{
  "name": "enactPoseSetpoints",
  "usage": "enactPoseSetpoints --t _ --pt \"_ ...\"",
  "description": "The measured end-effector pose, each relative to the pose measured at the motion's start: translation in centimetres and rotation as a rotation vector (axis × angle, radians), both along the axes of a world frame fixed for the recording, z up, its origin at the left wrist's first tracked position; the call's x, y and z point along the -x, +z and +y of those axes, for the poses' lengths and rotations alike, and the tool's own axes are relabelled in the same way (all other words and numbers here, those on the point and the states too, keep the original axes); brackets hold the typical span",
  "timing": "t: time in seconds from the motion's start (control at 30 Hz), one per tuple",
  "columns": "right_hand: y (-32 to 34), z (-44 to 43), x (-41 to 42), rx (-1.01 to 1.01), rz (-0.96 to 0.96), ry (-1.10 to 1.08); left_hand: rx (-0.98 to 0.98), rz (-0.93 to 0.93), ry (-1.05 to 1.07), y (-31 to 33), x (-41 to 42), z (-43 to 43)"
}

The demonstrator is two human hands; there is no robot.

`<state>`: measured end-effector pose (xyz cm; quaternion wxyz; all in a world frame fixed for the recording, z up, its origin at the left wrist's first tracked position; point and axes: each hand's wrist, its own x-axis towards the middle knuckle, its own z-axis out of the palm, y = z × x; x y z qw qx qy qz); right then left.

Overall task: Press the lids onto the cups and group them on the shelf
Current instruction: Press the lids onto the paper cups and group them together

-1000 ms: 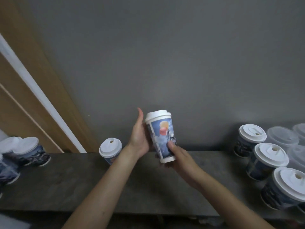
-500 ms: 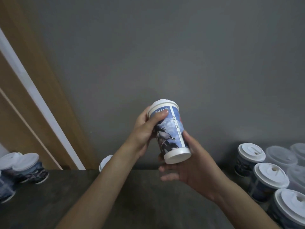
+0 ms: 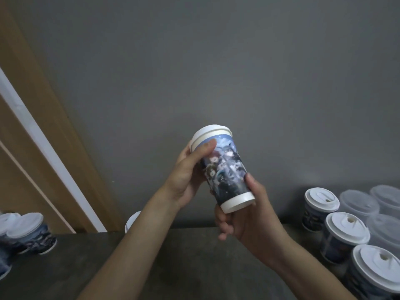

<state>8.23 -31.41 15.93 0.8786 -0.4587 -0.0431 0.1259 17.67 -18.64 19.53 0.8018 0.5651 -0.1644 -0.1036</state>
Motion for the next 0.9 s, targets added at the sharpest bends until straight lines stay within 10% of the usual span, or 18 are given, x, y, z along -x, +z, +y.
enactPoseSetpoints --t 0.23,0.47,0.6,0.77,0.9 --pt "1.6 -0.1 1.4 -0.170 0.082 0.148 -0.021 0.184 -0.042 -0.6 0.3 -0.9" --pt "0.4 -0.6 0.5 0.343 -0.024 -0.148 -0.074 -0.093 0.074 0.3 -0.1 -0.2" --pt "1.2 -1.0 0.7 -0.035 0.045 0.119 -0.006 -0.139 -0.093 0.4 0.2 0.0" --pt "0.3 -1.0 0.4 0.306 -0.031 -0.051 -0.103 -0.311 0.006 0.1 0.1 0.1" --pt "1.1 -0.9 0.9 -0.027 0.040 0.141 -0.013 -0.113 -0.029 -0.3 0.6 -0.3"
